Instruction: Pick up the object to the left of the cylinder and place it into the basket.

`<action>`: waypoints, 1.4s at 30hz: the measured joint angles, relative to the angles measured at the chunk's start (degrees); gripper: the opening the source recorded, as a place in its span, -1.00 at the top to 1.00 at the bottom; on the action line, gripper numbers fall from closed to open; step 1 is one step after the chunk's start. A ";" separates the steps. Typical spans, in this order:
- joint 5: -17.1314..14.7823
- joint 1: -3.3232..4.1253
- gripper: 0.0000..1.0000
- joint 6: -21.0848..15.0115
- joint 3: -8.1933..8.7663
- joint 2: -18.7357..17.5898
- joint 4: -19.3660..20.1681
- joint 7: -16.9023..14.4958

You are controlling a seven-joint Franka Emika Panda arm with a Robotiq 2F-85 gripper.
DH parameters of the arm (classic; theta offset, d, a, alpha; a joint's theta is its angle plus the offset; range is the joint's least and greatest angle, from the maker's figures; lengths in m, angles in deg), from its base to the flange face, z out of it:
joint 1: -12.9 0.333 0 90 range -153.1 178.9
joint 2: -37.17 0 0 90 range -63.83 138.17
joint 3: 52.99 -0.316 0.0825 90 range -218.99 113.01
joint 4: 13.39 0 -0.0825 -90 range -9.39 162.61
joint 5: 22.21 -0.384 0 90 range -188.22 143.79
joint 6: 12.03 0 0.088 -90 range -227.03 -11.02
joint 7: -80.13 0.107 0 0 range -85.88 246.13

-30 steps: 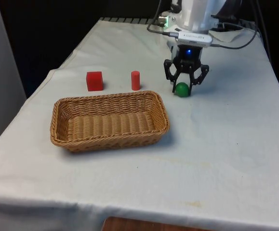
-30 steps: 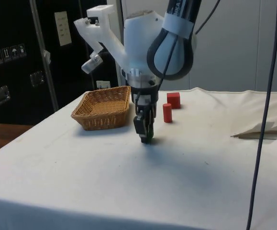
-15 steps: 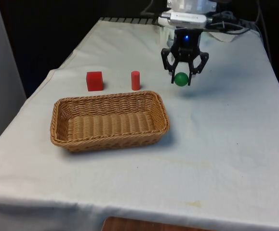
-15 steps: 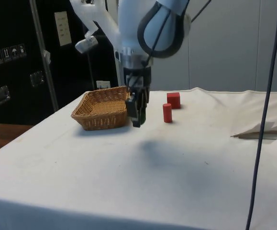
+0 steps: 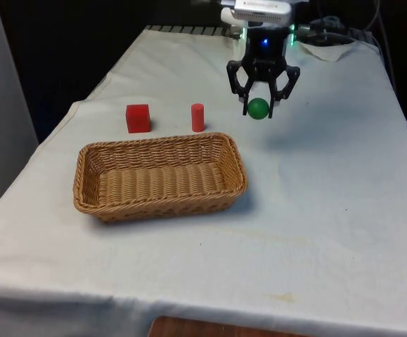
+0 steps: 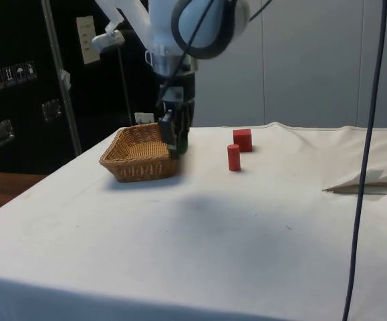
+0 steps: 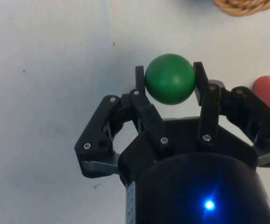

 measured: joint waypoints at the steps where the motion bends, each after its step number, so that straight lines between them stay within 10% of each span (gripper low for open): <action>1: 0.00 -0.06 1.00 0.34 0.11 -0.11 -0.52 -0.11; 16: -0.92 -1.03 1.00 5.21 1.38 -4.18 -9.74 -1.66; 42: -11.80 -3.27 1.00 8.19 6.02 -15.41 -23.15 -12.78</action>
